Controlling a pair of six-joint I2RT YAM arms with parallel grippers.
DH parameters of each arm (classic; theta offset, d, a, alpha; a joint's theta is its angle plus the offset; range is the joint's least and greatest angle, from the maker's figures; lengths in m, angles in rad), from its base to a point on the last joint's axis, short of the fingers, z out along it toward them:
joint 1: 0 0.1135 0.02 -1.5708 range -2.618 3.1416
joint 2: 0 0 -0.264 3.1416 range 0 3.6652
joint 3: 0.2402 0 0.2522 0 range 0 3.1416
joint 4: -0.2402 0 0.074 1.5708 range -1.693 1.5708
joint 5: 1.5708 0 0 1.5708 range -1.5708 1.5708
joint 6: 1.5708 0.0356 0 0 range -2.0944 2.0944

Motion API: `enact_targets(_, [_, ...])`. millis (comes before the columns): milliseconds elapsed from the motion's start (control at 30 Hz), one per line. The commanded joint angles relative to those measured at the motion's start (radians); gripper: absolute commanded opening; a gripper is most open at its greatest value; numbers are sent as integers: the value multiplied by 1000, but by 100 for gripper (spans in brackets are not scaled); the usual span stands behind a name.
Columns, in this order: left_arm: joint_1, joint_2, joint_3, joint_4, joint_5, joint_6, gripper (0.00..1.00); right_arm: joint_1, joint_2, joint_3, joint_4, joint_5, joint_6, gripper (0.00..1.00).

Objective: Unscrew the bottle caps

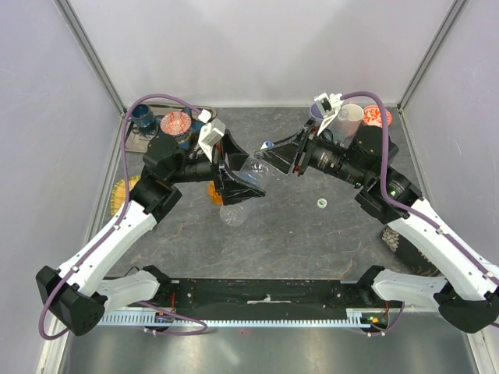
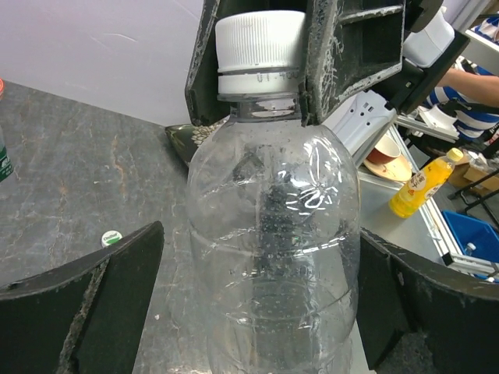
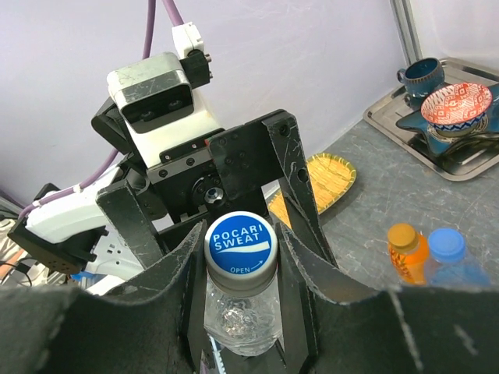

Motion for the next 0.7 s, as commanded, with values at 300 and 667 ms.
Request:
enact_targets(300, [-2,-4,-2,3,-35,77,54,15,-70,-89,75,-8,8,0])
enact_targets(667, [-92,-54,-7,-140,-406,291,49,15,-53,44,-75,235,-7,86])
